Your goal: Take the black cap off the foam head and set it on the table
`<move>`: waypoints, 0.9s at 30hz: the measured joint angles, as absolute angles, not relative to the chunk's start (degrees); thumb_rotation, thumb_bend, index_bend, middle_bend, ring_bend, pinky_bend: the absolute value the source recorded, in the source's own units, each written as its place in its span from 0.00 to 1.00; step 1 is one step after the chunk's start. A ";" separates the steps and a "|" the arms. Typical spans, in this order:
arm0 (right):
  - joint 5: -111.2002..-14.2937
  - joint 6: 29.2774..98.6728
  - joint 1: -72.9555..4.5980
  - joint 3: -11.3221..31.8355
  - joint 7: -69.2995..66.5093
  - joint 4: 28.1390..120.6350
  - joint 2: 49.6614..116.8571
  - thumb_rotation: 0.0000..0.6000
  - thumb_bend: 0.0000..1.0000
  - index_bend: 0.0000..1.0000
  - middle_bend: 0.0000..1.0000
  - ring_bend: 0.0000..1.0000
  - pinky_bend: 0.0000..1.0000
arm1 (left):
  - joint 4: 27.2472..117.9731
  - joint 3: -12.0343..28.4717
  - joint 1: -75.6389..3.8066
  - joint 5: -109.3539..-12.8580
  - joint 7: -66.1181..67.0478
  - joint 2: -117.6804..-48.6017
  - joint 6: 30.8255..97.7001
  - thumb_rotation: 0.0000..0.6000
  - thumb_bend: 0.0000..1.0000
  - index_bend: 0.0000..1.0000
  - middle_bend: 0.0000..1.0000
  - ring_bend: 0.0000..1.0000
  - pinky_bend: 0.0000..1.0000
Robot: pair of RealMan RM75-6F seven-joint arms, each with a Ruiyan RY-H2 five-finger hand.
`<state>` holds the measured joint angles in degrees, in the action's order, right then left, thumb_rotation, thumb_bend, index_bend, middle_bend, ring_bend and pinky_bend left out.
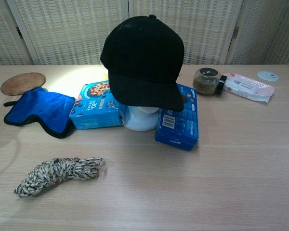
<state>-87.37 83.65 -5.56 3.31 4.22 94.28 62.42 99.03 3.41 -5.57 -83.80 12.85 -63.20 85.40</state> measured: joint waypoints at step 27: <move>-90.64 73.10 -16.40 5.14 6.92 93.48 68.19 1.00 0.14 0.34 0.20 0.03 0.00 | 98.73 2.91 -4.46 -83.82 12.31 -63.61 86.84 1.00 0.20 0.12 0.05 0.07 0.01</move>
